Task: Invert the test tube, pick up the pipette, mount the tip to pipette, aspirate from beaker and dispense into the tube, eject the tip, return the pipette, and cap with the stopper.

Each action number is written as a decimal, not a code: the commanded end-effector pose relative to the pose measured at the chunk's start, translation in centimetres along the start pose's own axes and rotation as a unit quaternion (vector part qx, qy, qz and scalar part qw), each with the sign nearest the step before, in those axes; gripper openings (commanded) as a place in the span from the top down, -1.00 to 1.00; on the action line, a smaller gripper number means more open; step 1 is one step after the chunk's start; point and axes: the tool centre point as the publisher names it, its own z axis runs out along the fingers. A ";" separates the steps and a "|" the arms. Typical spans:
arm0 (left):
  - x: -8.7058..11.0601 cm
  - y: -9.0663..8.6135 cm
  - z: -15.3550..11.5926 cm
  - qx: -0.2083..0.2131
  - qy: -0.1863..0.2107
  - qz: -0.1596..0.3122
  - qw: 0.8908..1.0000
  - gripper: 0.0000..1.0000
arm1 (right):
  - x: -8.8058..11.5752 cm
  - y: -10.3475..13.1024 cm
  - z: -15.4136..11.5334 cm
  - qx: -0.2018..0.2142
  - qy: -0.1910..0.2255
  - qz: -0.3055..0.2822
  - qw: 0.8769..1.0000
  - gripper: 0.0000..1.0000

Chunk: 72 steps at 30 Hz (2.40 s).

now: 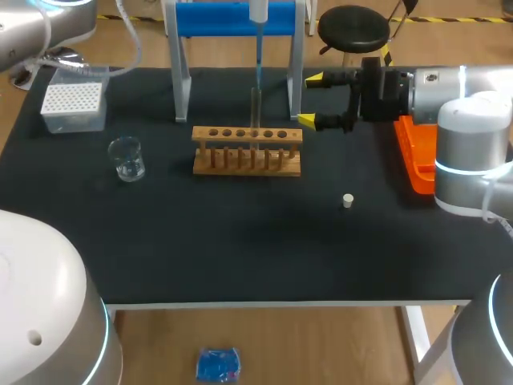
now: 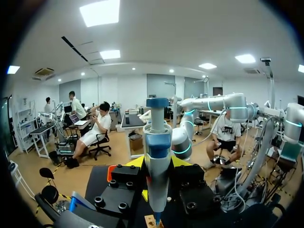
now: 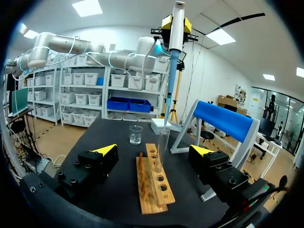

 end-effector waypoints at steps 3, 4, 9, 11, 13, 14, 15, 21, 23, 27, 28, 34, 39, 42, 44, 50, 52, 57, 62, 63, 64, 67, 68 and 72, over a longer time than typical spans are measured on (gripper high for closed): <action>0.0 0.5 0.1 0.003 0.000 -0.002 1.000 1.00 | 0.1 0.0 0.0 0.000 -0.001 0.000 1.000 -1.00; 0.0 0.5 0.1 0.003 0.000 -0.003 1.000 1.00 | 0.1 0.0 0.0 0.000 -0.001 0.000 1.000 -1.00; 0.1 0.8 0.1 0.001 0.001 -0.007 1.000 1.00 | 0.1 0.0 0.0 0.000 -0.001 0.000 1.000 -1.00; 0.1 0.9 0.1 0.000 0.001 -0.009 1.000 1.00 | 0.1 0.0 0.0 0.000 -0.001 0.000 1.000 -1.00; 0.1 1.1 0.0 -0.002 0.000 -0.011 1.000 1.00 | 0.1 0.0 0.0 0.000 -0.001 0.000 1.000 -1.00; 0.1 1.2 0.0 -0.002 0.000 -0.011 1.000 1.00 | 0.1 0.0 0.0 0.000 -0.001 0.000 1.000 -1.00; 0.1 1.2 -0.1 -0.003 0.000 -0.013 1.000 1.00 | 0.1 0.0 0.0 0.000 -0.001 0.000 1.000 -1.00; 0.0 1.5 -0.2 -0.007 -0.002 -0.016 1.000 1.00 | 0.1 0.0 0.0 0.000 -0.001 0.000 1.000 -1.00; 0.0 1.6 -0.3 -0.008 -0.004 -0.016 1.000 1.00 | 0.1 0.0 0.0 0.000 -0.001 0.000 1.000 -1.00; 0.0 1.7 -0.4 -0.009 -0.009 -0.016 1.000 1.00 | 0.1 0.0 0.0 0.000 -0.001 0.000 1.000 -1.00; 0.0 1.7 -0.4 -0.010 -0.011 -0.016 1.000 1.00 | 0.1 0.0 0.0 0.000 -0.001 0.000 1.000 -1.00; -0.1 1.8 -0.7 -0.011 -0.020 -0.014 1.000 1.00 | 0.1 0.0 0.0 0.000 -0.001 0.000 1.000 -1.00; -0.1 1.9 -0.8 -0.012 -0.030 -0.012 0.999 1.00 | 0.1 0.0 0.0 0.000 -0.001 0.000 1.000 -1.00; -0.2 2.0 -0.9 -0.011 -0.036 -0.010 0.999 1.00 | 0.1 0.0 0.0 0.000 -0.001 0.000 1.000 -1.00; -0.2 2.0 -1.0 -0.010 -0.038 -0.008 0.999 1.00 | 0.1 0.0 0.0 0.000 -0.001 0.000 1.000 -1.00; -0.5 1.9 -1.0 -0.006 -0.041 -0.001 0.999 1.00 | 0.1 0.0 0.0 0.000 -0.001 0.000 1.000 -1.00; -0.6 1.9 -0.9 0.000 -0.039 0.003 0.999 1.00 | 0.1 0.0 0.0 0.000 -0.001 0.000 1.000 -1.00; -0.7 1.8 -0.6 0.010 -0.032 0.008 0.999 1.00 | 0.1 0.0 0.0 0.000 -0.001 0.000 1.000 -1.00; -0.6 1.8 -0.2 0.012 -0.025 0.009 1.000 1.00 | 0.1 0.0 0.0 0.000 -0.001 0.000 1.000 -1.00; -0.6 1.8 -0.1 0.012 -0.023 0.009 1.000 1.00 | 0.1 0.0 0.0 0.000 -0.001 0.000 1.000 -1.00; -0.6 1.8 -0.1 0.012 -0.022 0.008 1.000 1.00 | 0.1 0.0 0.0 0.000 -0.001 0.000 1.000 -1.00; -0.5 1.8 0.1 0.010 -0.017 0.006 1.000 1.00 | 0.1 0.0 0.0 0.000 -0.001 0.000 1.000 -1.00; -0.5 1.8 0.1 0.009 -0.015 0.005 1.000 1.00 | 0.1 0.0 0.0 0.000 -0.001 0.000 1.000 -1.00; -0.4 2.0 0.2 -0.001 -0.012 0.000 1.000 1.00 | 0.1 0.0 0.0 0.000 -0.001 0.000 1.000 -1.00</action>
